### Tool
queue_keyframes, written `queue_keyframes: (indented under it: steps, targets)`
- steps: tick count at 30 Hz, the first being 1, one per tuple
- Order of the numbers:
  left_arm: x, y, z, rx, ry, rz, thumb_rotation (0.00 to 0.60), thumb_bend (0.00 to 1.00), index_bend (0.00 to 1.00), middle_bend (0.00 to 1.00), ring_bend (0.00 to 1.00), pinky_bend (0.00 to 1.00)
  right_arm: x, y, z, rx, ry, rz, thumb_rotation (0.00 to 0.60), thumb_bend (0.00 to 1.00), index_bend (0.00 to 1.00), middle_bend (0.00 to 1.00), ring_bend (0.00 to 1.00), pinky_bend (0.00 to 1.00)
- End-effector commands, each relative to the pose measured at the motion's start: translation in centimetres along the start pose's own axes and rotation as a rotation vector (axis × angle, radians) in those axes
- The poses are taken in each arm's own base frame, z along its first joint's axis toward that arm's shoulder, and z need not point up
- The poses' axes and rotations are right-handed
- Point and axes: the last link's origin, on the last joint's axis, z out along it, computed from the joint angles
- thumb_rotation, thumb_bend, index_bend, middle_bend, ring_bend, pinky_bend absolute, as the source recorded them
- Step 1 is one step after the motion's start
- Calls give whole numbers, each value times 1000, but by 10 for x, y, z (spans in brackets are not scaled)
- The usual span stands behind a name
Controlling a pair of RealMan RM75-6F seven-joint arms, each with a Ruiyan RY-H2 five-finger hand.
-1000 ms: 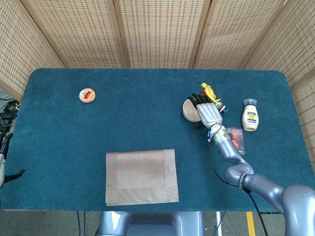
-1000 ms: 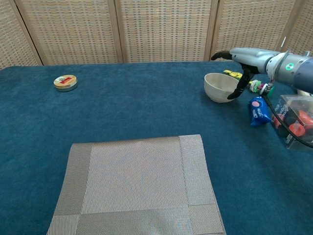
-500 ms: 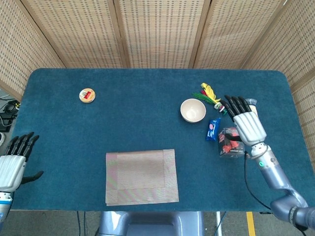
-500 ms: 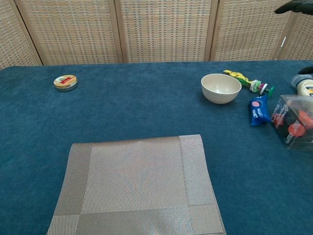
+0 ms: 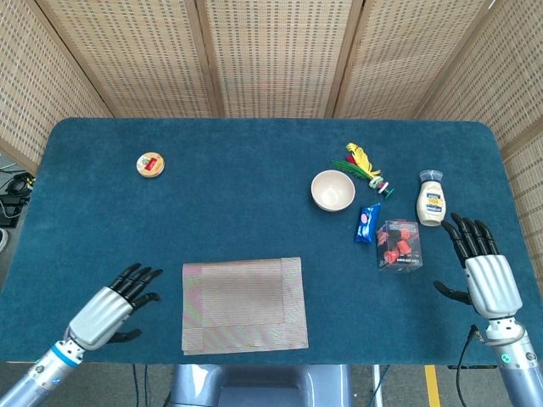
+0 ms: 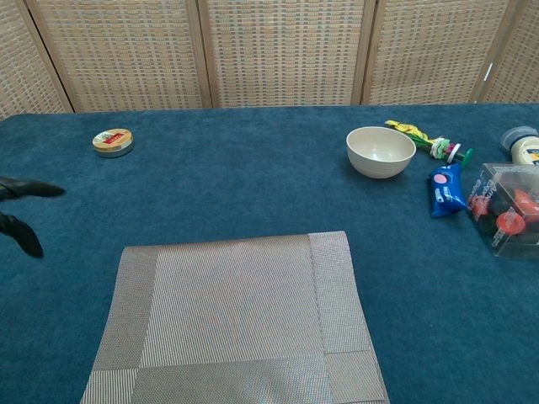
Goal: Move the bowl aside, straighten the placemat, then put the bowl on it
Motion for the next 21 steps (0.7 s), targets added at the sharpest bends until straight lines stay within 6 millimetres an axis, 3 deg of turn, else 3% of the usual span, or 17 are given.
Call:
queue_keyframes:
  steps: [1, 9, 21]
  targets:
    - [-15, 11, 13, -103, -60, 8, 600, 71, 382, 0, 0, 0, 0, 0, -6, -17, 3, 1, 600, 0, 0, 0, 0, 0]
    - [-38, 22, 32, -209, -118, 52, 600, 119, 388, 0, 0, 0, 3, 5, -6, -42, 39, -27, 600, 0, 0, 0, 0, 0]
    - [-68, 23, 32, -267, -131, 28, 600, 158, 389, 0, 0, 0, 4, 7, -5, -46, 35, -10, 600, 0, 0, 0, 0, 0]
